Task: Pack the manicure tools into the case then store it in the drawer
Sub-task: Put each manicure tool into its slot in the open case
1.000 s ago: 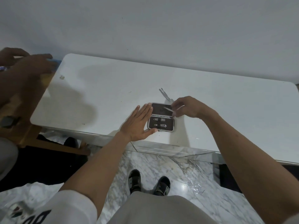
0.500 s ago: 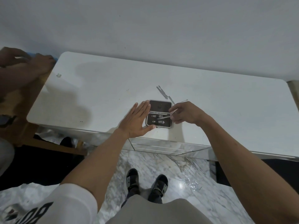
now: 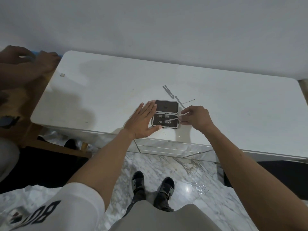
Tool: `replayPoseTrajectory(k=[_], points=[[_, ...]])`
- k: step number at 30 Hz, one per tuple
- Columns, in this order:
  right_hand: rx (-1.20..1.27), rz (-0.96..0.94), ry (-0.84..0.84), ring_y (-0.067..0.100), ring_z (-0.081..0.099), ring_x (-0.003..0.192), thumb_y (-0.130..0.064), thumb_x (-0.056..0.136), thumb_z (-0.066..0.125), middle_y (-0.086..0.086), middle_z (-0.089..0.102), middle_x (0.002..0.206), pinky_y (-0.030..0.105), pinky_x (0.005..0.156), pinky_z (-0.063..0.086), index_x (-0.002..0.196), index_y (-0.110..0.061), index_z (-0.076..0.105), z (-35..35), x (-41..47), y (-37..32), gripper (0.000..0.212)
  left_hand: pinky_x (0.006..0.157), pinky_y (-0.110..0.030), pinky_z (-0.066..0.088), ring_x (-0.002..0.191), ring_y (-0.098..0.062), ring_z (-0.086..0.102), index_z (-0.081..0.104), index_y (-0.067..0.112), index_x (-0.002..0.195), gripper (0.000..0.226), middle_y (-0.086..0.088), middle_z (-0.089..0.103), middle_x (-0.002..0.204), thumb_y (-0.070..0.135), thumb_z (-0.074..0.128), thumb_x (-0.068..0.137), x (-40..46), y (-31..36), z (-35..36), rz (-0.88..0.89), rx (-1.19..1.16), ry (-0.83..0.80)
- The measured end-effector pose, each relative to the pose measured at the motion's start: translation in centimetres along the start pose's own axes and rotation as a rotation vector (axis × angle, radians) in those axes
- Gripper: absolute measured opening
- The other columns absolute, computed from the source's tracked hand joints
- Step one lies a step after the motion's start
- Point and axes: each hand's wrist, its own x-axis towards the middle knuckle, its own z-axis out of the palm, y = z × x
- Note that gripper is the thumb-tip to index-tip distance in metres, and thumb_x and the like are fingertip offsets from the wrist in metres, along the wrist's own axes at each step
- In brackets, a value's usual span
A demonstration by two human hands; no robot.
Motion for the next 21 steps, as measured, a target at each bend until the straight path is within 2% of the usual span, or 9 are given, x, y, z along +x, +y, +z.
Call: replayPoseTrajectory(k=[2,4,8,14,19,21], points=[[0.024,-0.003,0.034,0.006,0.071,0.054,-0.004,0.077,0.078,0.011,0.075,0.082,0.006,0.05,0.047,0.096,-0.001,0.068,0.3,-0.2,0.2,0.022,0.128,-0.041,-0.002,0.156,-0.017,-0.008,0.004,0.006,0.161,0.099,-0.008,-0.003,0.169,0.076,0.021,0.093,0.0,0.0,0.0,-0.002,-0.001,0.001],[0.037,-0.003,0.062,0.008,0.073,0.059,-0.006,0.078,0.078,0.013,0.075,0.085,0.007,0.05,0.047,0.097,-0.001,0.068,0.6,-0.4,0.5,0.023,0.128,-0.041,-0.002,0.156,-0.017,-0.008,0.003,0.006,0.161,0.098,-0.008,-0.003,0.169,0.076,0.021,0.093,0.0,0.0,-0.1,-0.003,0.001,-0.001],[0.021,-0.005,0.092,0.007,0.072,0.058,-0.014,0.079,0.078,0.007,0.075,0.085,0.008,0.053,0.05,0.097,-0.006,0.068,1.0,-0.7,1.1,0.022,0.128,-0.041,-0.002,0.157,-0.017,-0.006,0.005,0.005,0.161,0.098,-0.009,-0.001,0.169,0.075,0.022,0.094,-0.1,0.0,0.0,0.0,0.002,0.014],[0.082,0.002,0.122,0.017,0.074,0.067,-0.011,0.078,0.079,0.011,0.073,0.089,0.013,0.056,0.054,0.099,-0.003,0.067,1.3,-0.8,1.5,0.025,0.128,-0.042,-0.001,0.157,-0.019,-0.004,0.006,0.004,0.16,0.098,-0.01,0.0,0.169,0.074,0.024,0.094,-0.1,0.1,-0.1,0.005,-0.003,0.017],[0.105,0.008,0.144,0.021,0.075,0.069,-0.014,0.075,0.082,0.013,0.074,0.087,0.036,0.076,0.061,0.093,-0.005,0.068,1.5,-0.5,2.2,0.025,0.128,-0.042,-0.001,0.157,-0.019,-0.004,0.006,0.004,0.16,0.098,-0.011,0.0,0.169,0.074,0.023,0.094,-0.1,0.1,0.0,0.003,0.008,0.021],[0.108,0.009,0.149,0.021,0.075,0.068,-0.015,0.075,0.083,0.013,0.074,0.087,0.037,0.076,0.061,0.094,-0.005,0.068,1.6,-0.5,2.2,0.026,0.128,-0.042,-0.001,0.157,-0.018,-0.006,0.005,0.004,0.16,0.098,-0.01,-0.001,0.169,0.075,0.021,0.094,0.0,0.1,0.0,0.001,0.01,0.004]])
